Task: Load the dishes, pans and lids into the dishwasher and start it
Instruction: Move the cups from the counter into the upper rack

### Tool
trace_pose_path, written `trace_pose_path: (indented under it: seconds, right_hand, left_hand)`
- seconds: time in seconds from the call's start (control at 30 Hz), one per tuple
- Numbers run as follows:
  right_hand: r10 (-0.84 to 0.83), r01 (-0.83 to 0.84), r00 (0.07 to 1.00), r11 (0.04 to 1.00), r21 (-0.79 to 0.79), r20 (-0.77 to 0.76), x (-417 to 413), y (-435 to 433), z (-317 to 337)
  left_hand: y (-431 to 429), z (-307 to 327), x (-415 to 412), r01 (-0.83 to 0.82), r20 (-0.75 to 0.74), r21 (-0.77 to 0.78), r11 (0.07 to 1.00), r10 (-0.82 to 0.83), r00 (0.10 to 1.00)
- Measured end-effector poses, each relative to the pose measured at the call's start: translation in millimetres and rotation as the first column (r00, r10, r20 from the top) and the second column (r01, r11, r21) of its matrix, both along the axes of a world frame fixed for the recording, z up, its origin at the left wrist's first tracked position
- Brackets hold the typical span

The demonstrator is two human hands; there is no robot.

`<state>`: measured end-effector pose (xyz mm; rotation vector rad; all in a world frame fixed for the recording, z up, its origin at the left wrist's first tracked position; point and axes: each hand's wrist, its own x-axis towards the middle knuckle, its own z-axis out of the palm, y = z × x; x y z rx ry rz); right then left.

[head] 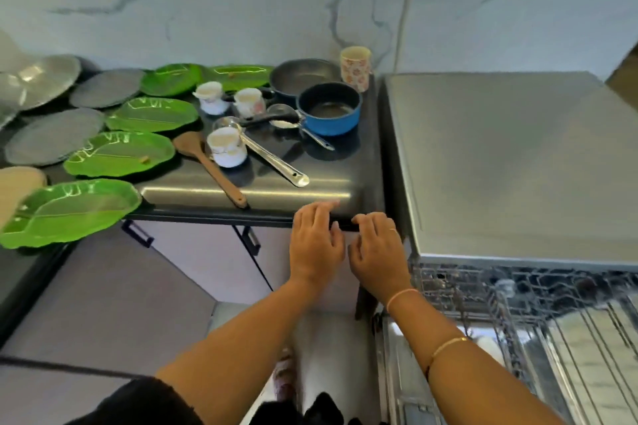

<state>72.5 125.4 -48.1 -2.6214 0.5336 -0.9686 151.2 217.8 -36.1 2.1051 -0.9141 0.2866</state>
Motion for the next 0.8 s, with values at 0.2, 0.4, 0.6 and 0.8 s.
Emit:
trace_pose_path:
  seconds: [0.2,0.4,0.6,0.8]
  right_hand:
    - [0.078,-0.077,0.996,0.997,0.018,-0.043,100,9,22]
    - [0.127,-0.128,0.992,0.989,0.073,0.017,202,14,48]
    - [0.102,-0.129,0.987,0.964,0.233,0.127,289,7,81]
    - [0.117,-0.012,0.946,0.945,0.327,-0.304,363,-22,89]
  left_hand:
    - [24,32,97,-0.169,-0.032,-0.075,0.983,0.167,0.985]
    - [43,47,196,-0.359,-0.154,0.004,0.933,0.355,0.922]
    - [53,42,249,-0.268,-0.382,0.181,0.946,0.318,0.868]
    - [59,30,280,-0.152,-0.431,0.195,0.969,0.224,0.874]
